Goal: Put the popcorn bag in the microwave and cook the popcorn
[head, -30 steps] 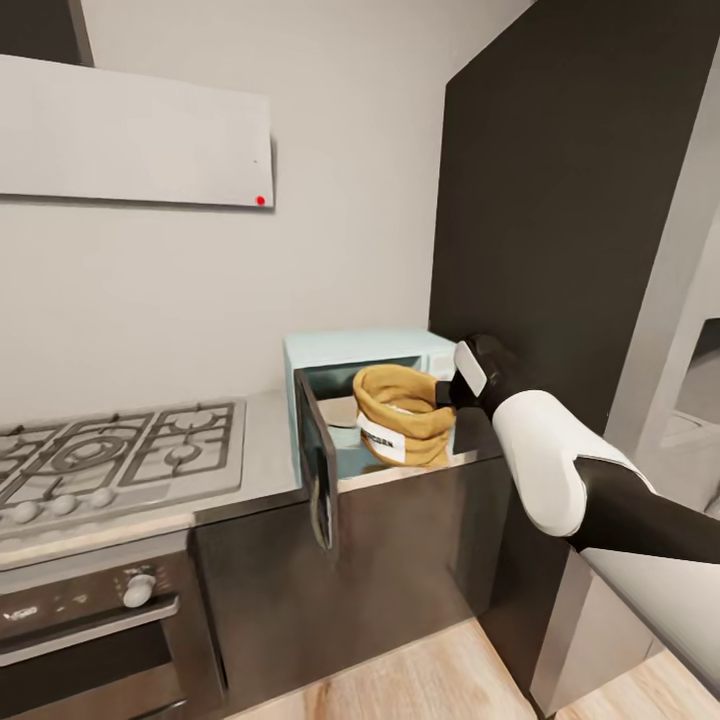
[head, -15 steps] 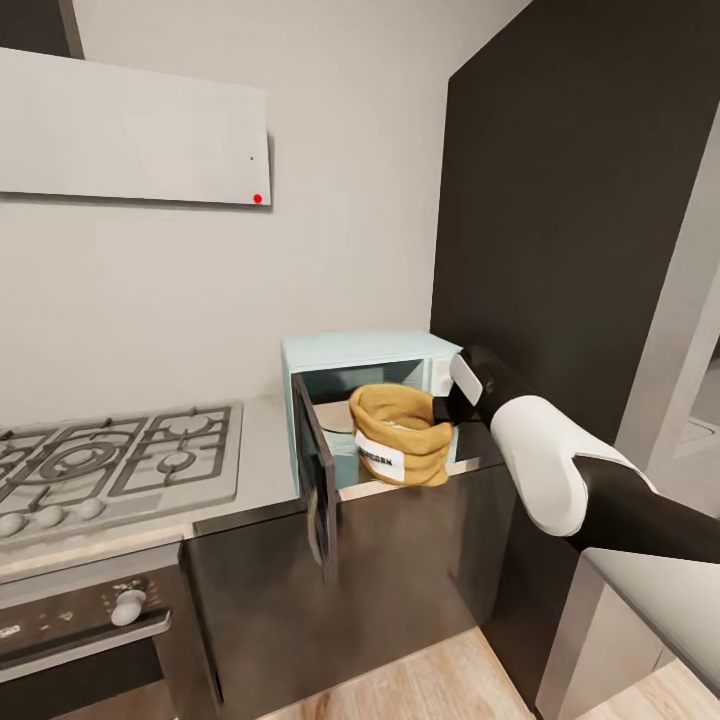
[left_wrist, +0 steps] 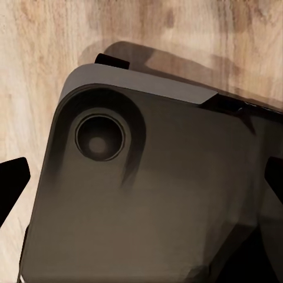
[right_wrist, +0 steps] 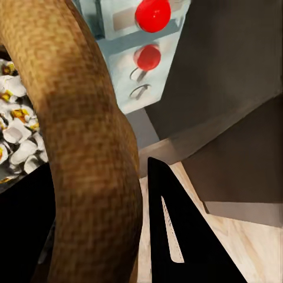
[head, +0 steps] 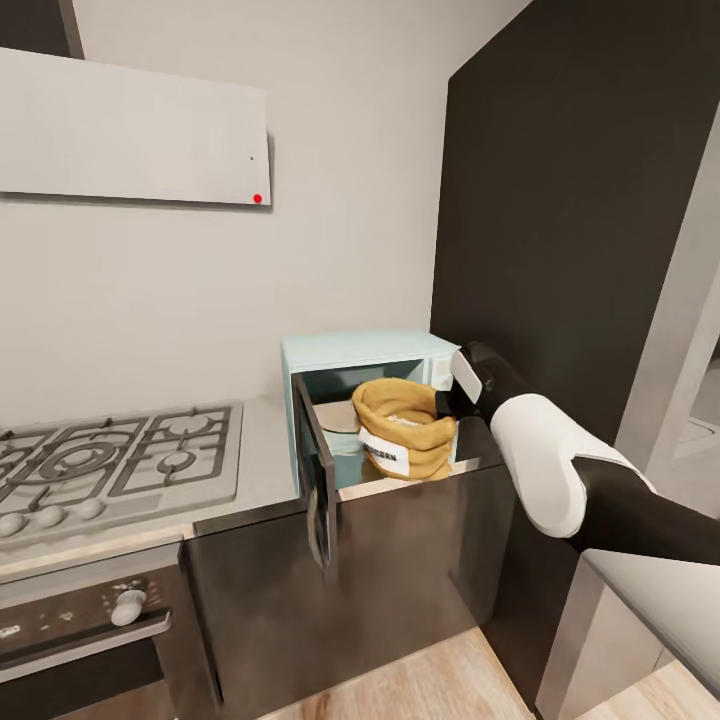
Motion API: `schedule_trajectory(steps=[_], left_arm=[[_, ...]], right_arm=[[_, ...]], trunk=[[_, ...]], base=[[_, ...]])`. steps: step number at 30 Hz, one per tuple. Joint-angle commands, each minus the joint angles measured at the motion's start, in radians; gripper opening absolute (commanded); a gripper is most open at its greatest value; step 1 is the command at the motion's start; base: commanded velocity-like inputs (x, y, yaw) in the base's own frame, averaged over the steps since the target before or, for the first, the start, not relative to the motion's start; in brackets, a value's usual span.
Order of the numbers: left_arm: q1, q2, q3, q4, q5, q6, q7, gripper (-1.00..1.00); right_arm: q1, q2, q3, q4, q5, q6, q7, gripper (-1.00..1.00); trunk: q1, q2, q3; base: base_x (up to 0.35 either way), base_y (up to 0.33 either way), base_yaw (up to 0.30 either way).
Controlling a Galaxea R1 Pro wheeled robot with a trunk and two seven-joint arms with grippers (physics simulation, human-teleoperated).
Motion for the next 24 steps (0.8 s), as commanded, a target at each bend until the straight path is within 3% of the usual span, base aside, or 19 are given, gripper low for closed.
schedule_trajectory(steps=[1, 18, 24], left_arm=[[0.0, 0.0, 0.001, -0.001, 0.004, -0.002, 0.001, 1.0], [0.0, 0.0, 0.001, -0.001, 0.004, -0.002, 0.001, 1.0], [0.0, 0.0, 0.001, -0.001, 0.004, -0.002, 0.001, 1.0]], right_arm=[[-0.001, 0.0, -0.007, 0.005, 0.009, 0.003, -0.002, -1.0], [-0.001, 0.005, -0.013, 0.002, 0.015, 0.003, 0.0, -1.0], [-0.001, 0.01, -0.014, -0.117, 0.012, 0.003, 0.0, -1.0]], trunk=[[0.0, -0.001, -0.001], [0.0, -0.001, -0.001], [0.0, -0.001, -0.001]], base=[[0.0, 0.0, 0.0], [0.0, -0.056, 0.0], [0.0, 0.0, 0.0]])
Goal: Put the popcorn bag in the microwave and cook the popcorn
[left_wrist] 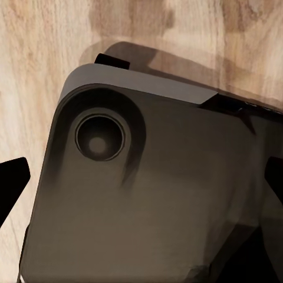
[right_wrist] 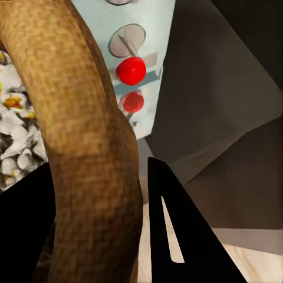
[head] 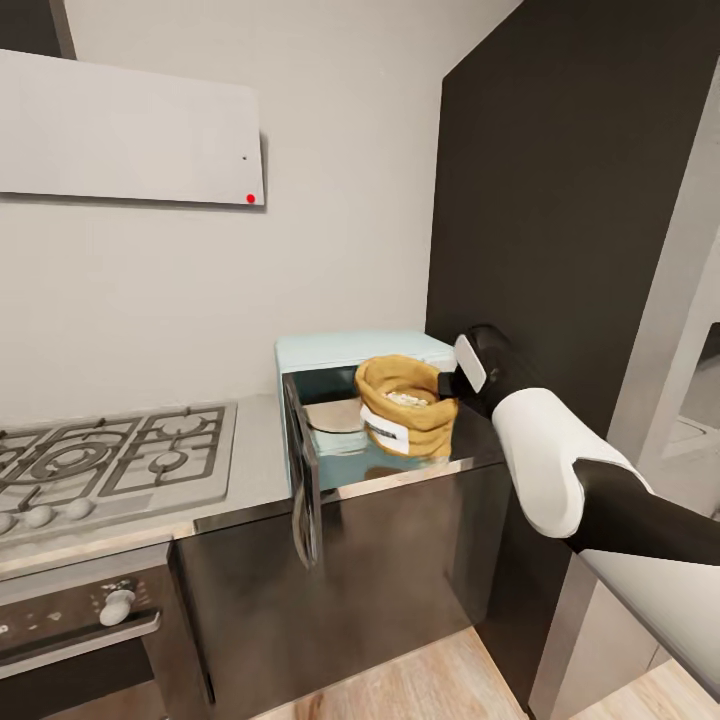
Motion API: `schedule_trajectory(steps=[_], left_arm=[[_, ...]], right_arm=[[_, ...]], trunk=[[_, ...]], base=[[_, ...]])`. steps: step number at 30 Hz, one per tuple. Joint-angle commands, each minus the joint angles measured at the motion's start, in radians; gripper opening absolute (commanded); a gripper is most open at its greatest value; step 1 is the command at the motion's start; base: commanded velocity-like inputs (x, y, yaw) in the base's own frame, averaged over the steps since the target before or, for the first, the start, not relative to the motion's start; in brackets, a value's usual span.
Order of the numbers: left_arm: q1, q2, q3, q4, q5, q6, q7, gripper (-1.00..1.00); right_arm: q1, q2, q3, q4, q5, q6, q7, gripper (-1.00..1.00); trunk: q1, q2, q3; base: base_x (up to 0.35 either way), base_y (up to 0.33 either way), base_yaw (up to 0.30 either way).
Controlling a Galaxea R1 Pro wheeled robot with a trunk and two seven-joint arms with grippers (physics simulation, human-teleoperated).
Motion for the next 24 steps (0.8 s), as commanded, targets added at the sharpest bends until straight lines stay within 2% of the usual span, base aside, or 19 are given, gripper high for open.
schedule_trajectory(steps=[1, 7, 16, 24], left_arm=[[0.0, 0.0, 0.001, 0.0, 0.004, -0.002, 0.001, 1.0], [0.0, 0.003, 0.004, -0.003, 0.005, -0.002, 0.0, 1.0], [0.0, 0.003, 0.004, -0.003, 0.006, -0.002, 0.001, 1.0], [0.0, 0.003, 0.004, -0.003, 0.005, -0.002, -0.001, 1.0]], right_arm=[[-0.001, 0.001, -0.008, -0.002, 0.005, 0.003, -0.001, -1.0], [0.001, 0.009, -0.007, 0.011, 0.009, 0.003, -0.001, -1.0], [0.001, 0.006, -0.007, 0.007, 0.019, 0.003, -0.001, -1.0], [0.001, 0.004, -0.008, 0.015, 0.013, 0.003, -0.001, -1.0]], trunk=[[0.0, -0.001, -0.001], [0.0, -0.001, -0.001], [0.0, -0.001, -0.001], [0.0, -0.001, -0.001]], base=[[0.0, 0.0, 0.0], [0.0, 0.0, 0.0], [-0.113, 0.094, 0.0], [-0.006, 0.005, 0.0]])
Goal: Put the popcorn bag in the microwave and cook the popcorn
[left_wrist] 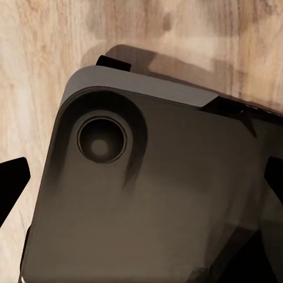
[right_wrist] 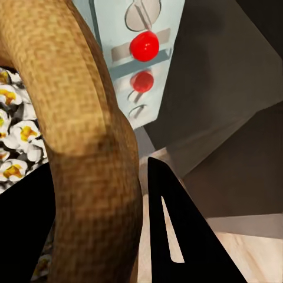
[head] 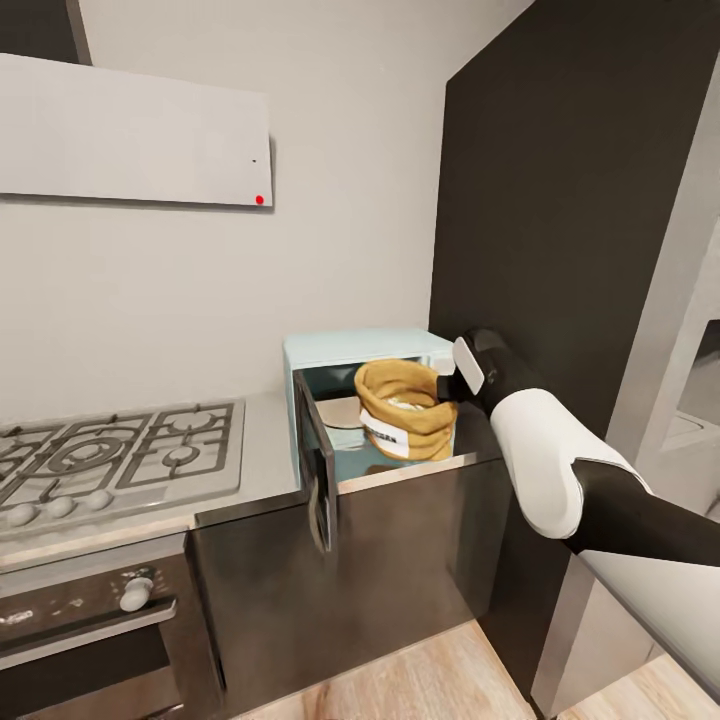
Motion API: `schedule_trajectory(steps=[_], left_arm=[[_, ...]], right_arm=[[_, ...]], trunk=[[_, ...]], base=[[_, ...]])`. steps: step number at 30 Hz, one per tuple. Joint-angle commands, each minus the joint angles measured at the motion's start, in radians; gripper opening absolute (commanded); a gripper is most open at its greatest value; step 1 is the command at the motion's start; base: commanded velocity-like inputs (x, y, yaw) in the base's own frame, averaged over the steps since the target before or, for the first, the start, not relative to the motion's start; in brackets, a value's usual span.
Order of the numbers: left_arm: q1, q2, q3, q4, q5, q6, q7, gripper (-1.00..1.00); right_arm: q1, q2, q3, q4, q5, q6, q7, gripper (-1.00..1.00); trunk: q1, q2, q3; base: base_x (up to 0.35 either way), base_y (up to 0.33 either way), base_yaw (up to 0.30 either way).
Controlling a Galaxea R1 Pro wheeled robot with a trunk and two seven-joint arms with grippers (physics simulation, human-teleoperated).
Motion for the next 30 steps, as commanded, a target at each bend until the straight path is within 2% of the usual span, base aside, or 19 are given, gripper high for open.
schedule_trajectory(steps=[1, 6, 23, 30], left_arm=[[0.0, 0.0, 0.002, -0.001, 0.004, -0.001, 0.001, 1.0], [0.0, 0.0, 0.002, -0.001, 0.004, -0.001, 0.001, 1.0], [0.0, 0.0, 0.002, -0.001, 0.004, -0.001, 0.001, 1.0], [0.0, 0.0, 0.002, -0.001, 0.004, -0.001, 0.001, 1.0]], right_arm=[[-0.001, -0.001, -0.008, 0.0, 0.003, 0.003, 0.0, -1.0], [-0.001, -0.005, -0.008, 0.003, 0.001, 0.003, -0.002, -1.0], [-0.001, -0.004, -0.007, 0.003, 0.001, 0.003, -0.003, -1.0], [-0.001, -0.005, -0.008, 0.003, 0.0, 0.003, -0.002, -1.0]], trunk=[[0.0, -0.001, -0.001], [0.0, -0.001, -0.001], [0.0, -0.001, -0.001], [0.0, -0.001, -0.001]], base=[[0.0, 0.0, 0.0], [0.0, 0.0, -0.067], [0.0, 0.0, -0.242], [-0.018, 0.029, -0.03]])
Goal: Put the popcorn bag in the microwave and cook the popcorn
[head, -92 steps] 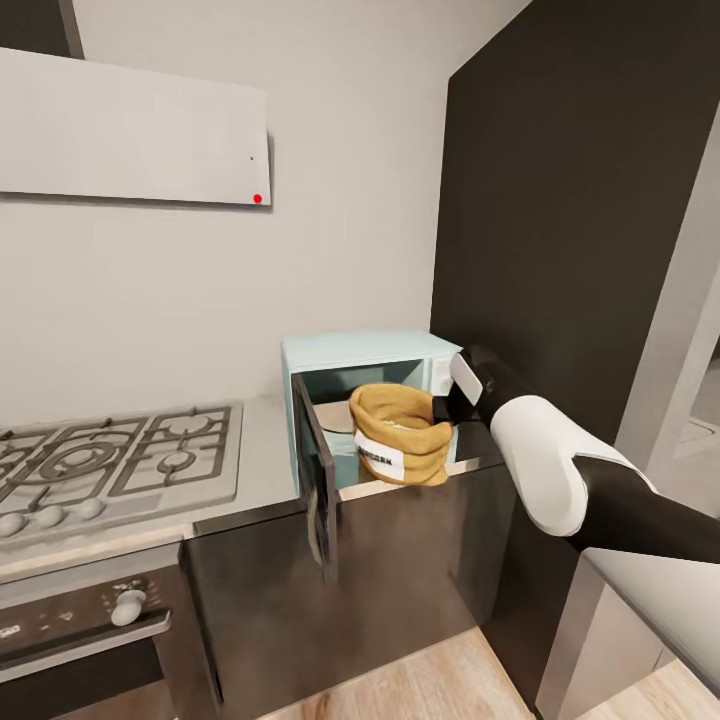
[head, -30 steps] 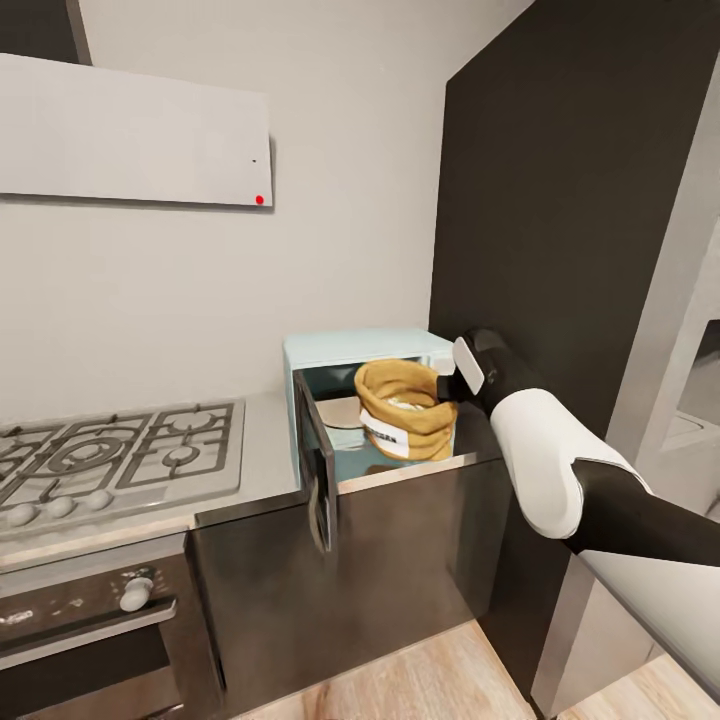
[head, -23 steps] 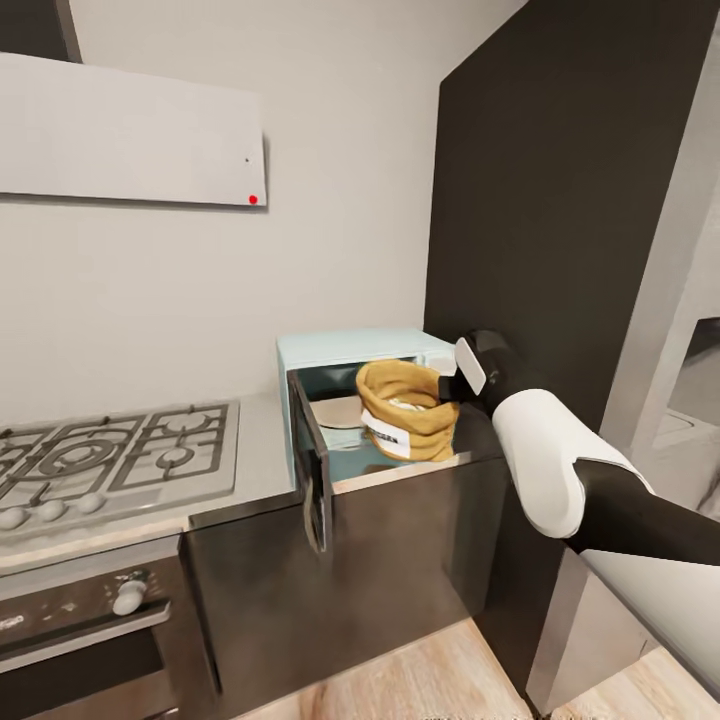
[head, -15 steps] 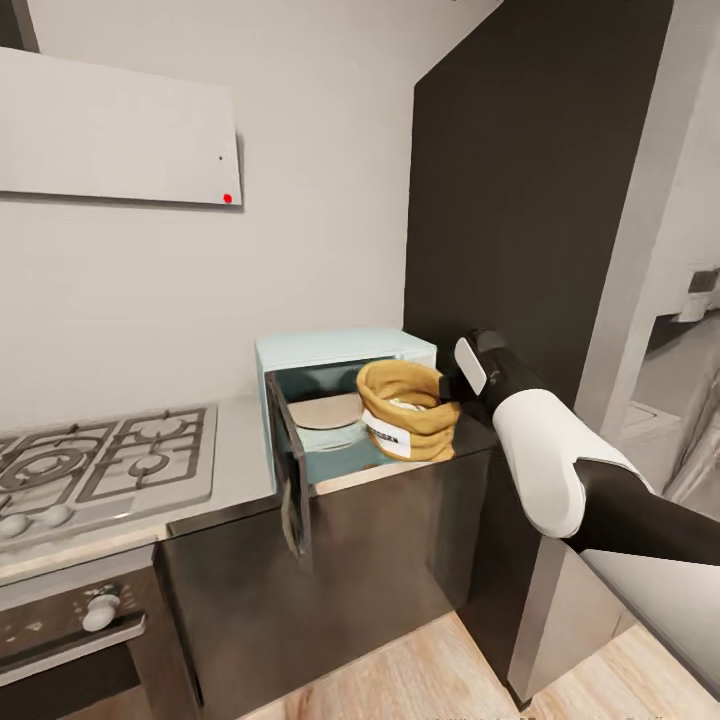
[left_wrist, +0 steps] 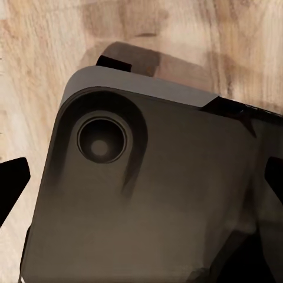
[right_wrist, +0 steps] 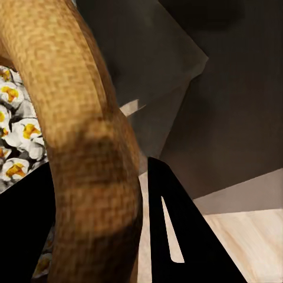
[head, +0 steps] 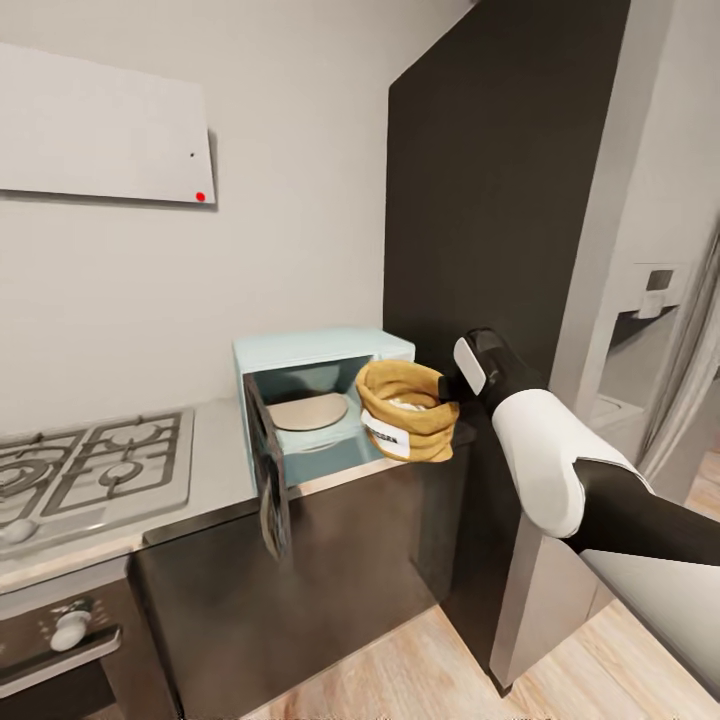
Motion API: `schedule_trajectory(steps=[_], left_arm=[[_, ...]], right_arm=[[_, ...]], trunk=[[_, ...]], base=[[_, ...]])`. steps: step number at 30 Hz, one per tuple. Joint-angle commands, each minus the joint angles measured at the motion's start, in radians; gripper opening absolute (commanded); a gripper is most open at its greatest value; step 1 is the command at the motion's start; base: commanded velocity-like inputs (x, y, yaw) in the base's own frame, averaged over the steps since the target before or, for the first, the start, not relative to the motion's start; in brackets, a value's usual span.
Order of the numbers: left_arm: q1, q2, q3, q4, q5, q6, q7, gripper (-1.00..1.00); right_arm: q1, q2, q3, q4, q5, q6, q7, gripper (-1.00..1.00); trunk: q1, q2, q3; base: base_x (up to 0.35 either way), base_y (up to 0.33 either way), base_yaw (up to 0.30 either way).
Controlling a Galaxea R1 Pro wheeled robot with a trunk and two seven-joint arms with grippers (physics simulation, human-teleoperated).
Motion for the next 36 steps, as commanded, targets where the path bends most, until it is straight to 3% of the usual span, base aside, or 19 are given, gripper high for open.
schedule_trajectory(steps=[1, 23, 36], left_arm=[[0.0, 0.0, 0.002, 0.0, 0.004, -0.001, 0.001, 1.0], [0.0, 0.0, 0.0, 0.0, 0.004, -0.001, 0.001, 1.0], [0.0, 0.0, 0.0, -0.001, 0.004, -0.001, 0.001, 1.0]], right_arm=[[-0.001, 0.001, -0.008, -0.001, 0.005, 0.003, -0.001, -1.0], [-0.001, 0.003, -0.006, -0.001, 0.003, 0.003, 0.001, -1.0], [-0.001, 0.0, -0.008, 0.032, 0.006, 0.003, -0.001, -1.0]], trunk=[[0.0, -0.001, -0.001], [0.0, -0.001, -0.001], [0.0, -0.001, -0.001]], base=[[-0.102, 0.217, -0.001], [-0.035, 0.221, 0.0], [0.0, 0.014, 0.0]])
